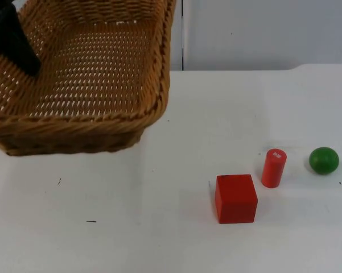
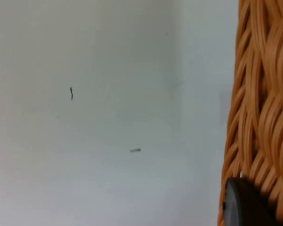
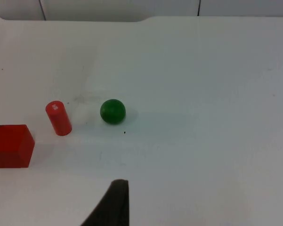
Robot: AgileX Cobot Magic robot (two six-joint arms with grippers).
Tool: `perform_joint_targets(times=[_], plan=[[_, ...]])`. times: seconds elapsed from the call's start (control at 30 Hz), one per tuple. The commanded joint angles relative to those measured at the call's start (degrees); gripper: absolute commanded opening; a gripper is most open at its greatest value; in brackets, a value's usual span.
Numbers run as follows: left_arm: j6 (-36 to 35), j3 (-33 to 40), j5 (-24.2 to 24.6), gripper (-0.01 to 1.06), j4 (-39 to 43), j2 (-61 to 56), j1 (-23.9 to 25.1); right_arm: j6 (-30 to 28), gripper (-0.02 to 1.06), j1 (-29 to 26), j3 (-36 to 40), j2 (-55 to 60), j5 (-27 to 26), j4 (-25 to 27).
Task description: Pick up the basket with the left hand and place the object to the left of the red cylinder into the basket with the right hand.
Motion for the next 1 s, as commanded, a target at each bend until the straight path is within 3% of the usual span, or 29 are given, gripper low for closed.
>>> perform_joint_targets(times=[0.0,0.53,0.97], plan=[[-0.5,4.0,1.1,0.0,0.2,-4.7,-0.1,-0.9,1.05,-0.3,0.4,-0.2,-0.4,0.0],[-0.5,20.8,1.9,0.0,1.8,-22.7,-0.1,-0.9,1.05,-0.3,0.4,-0.2,-0.4,0.0],[-0.5,21.4,1.9,0.0,1.8,-24.9,-0.1,-0.9,1.05,-0.3,0.4,-0.2,-0.4,0.2]])
